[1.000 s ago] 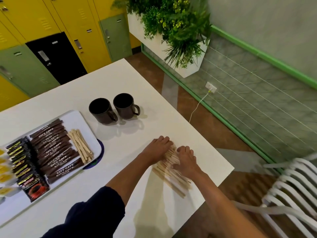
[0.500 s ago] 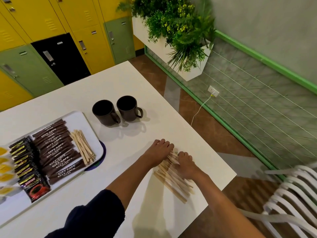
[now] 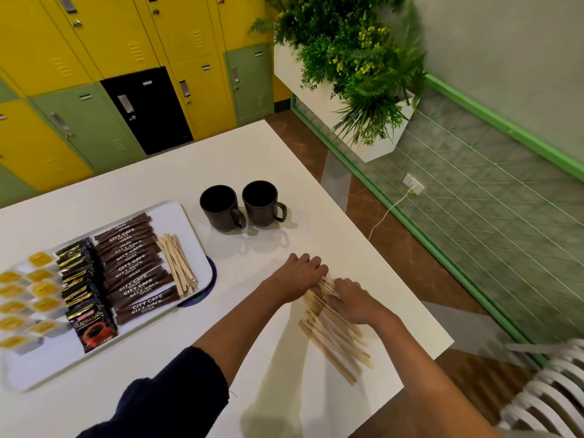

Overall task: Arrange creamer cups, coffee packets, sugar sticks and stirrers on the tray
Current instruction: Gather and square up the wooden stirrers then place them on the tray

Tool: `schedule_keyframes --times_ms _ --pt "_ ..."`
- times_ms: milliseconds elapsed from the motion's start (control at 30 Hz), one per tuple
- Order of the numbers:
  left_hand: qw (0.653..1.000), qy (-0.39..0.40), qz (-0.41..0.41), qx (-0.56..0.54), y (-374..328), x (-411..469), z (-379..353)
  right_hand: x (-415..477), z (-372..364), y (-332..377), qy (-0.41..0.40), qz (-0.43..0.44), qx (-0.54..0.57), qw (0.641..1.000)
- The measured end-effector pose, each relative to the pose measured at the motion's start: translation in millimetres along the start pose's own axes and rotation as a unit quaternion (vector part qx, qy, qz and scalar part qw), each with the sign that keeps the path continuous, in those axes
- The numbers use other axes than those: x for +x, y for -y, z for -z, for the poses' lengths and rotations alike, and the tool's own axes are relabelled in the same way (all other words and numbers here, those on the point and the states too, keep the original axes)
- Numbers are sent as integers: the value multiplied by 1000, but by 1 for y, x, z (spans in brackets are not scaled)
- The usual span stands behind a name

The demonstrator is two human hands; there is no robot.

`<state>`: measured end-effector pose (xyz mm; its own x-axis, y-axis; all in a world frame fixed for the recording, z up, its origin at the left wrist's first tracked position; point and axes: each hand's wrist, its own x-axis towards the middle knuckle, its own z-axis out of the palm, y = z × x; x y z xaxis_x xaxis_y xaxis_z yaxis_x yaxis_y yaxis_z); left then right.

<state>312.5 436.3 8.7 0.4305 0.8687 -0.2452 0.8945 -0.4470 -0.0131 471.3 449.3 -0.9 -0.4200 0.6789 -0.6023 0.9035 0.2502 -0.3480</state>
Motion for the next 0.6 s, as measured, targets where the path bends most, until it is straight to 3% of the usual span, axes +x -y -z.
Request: schedule_keyframes --times_ms 100,167,267,400,467,567,600 --pt "999 21 10 -46 13 -10 6 -1 5 10 21 38 32 999" --pt "989 39 35 -141 25 -20 9 -2 9 22 52 59 63 995" --pt "938 42 91 -332 45 -42 13 -2 11 42 98 81 107 986" --pt "869 -38 176 -461 68 -79 8 -3 6 70 143 109 198 964" --pt "790 -105 224 -561 74 -95 3 -4 4 82 156 119 222 955" --pt "620 -191 279 -708 70 -115 -4 -2 -5 104 177 140 260 939" --pt "578 -207 288 -735 68 -118 -6 0 -9 109 185 143 279 931"
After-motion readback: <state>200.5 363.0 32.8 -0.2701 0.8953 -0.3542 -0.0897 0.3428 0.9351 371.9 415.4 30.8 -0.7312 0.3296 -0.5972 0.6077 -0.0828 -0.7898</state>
